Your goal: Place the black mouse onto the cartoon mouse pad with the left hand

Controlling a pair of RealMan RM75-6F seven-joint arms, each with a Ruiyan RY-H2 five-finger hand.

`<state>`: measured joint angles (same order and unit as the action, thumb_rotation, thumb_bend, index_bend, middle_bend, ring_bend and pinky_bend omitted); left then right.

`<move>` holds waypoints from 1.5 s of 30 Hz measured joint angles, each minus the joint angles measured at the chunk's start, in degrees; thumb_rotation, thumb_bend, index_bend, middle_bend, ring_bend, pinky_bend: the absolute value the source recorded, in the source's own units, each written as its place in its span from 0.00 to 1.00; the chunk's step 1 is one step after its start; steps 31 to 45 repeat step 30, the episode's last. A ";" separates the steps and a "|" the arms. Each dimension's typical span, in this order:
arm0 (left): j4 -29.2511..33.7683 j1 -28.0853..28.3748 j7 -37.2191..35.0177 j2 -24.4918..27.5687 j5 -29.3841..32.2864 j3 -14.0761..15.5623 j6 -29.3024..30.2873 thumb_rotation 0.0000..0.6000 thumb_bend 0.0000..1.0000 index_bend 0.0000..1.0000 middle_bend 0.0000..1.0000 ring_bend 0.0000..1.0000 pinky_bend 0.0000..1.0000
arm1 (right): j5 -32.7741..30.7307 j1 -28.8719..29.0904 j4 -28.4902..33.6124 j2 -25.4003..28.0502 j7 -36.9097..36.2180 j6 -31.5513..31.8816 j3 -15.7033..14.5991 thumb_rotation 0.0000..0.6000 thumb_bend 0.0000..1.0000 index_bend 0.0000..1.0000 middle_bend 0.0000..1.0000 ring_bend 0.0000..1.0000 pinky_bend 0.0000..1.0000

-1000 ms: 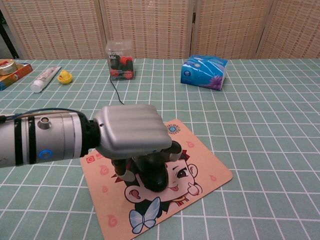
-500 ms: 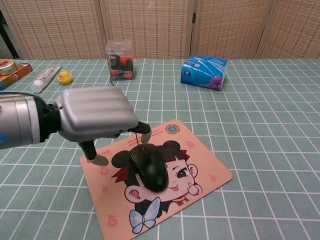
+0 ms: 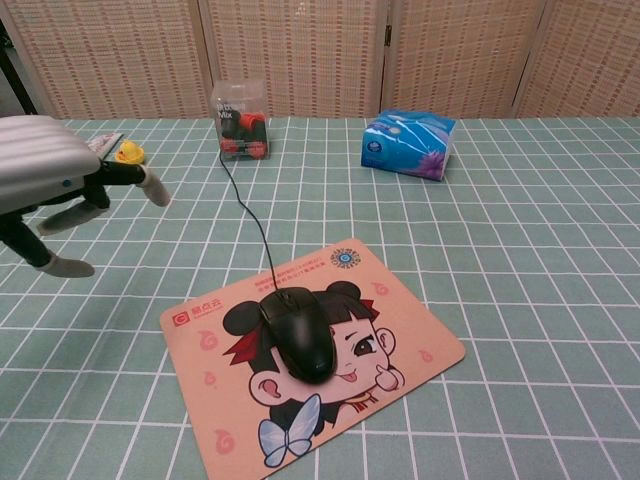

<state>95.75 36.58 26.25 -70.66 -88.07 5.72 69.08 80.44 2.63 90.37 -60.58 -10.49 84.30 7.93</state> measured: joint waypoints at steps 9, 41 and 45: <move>2.06 -8.28 -1.69 2.74 4.14 0.55 6.09 1.00 0.18 0.33 0.60 0.68 0.88 | -1.09 1.41 0.42 -0.89 4.45 -2.92 -0.59 1.00 0.12 0.19 0.27 0.20 0.40; -2.37 -20.46 -6.18 3.52 12.82 -1.07 10.85 1.00 0.18 0.41 0.57 0.65 0.83 | -3.97 3.13 2.57 -1.21 11.95 -7.27 -1.72 1.00 0.12 0.19 0.28 0.20 0.40; -2.37 -20.46 -6.18 3.52 12.82 -1.07 10.85 1.00 0.18 0.41 0.57 0.65 0.83 | -3.97 3.13 2.57 -1.21 11.95 -7.27 -1.72 1.00 0.12 0.19 0.28 0.20 0.40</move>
